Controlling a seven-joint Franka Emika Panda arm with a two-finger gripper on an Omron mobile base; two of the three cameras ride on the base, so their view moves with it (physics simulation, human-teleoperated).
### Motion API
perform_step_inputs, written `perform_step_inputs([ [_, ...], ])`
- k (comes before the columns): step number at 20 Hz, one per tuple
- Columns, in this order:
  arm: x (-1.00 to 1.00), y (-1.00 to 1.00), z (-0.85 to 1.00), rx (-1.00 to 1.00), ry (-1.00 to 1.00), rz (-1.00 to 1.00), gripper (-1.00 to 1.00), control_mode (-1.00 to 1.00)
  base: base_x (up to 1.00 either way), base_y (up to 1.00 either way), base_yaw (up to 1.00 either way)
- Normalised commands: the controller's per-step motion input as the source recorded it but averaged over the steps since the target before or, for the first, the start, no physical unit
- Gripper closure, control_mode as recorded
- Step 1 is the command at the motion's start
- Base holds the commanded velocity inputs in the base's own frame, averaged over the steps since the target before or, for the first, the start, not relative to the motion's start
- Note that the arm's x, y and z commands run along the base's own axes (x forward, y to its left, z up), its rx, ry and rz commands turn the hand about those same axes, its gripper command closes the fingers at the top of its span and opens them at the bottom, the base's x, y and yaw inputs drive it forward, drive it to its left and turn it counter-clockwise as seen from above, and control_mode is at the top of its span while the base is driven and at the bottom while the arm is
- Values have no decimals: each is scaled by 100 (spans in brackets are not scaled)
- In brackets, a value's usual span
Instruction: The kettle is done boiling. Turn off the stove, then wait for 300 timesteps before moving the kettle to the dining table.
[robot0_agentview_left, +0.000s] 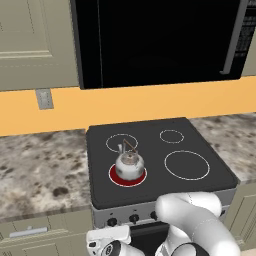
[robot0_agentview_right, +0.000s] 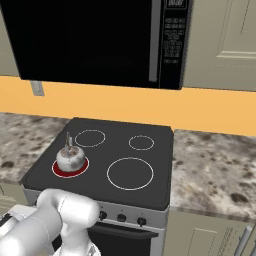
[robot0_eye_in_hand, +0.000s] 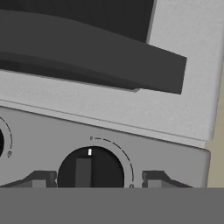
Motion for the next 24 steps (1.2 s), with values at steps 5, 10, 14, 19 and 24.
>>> perform_step_inputs([
  [5,0,-5,-3,3,0,0,100,-100,0,0,0],
  [10,0,-13,-11,9,0,0,100,-100,0,0,0],
  [14,0,-10,-11,15,0,0,100,-100,0,0,0],
  [19,-7,-3,-20,26,-5,0,100,-100,0,0,0],
  [24,-6,0,-13,25,-10,-5,100,-100,0,0,0],
])
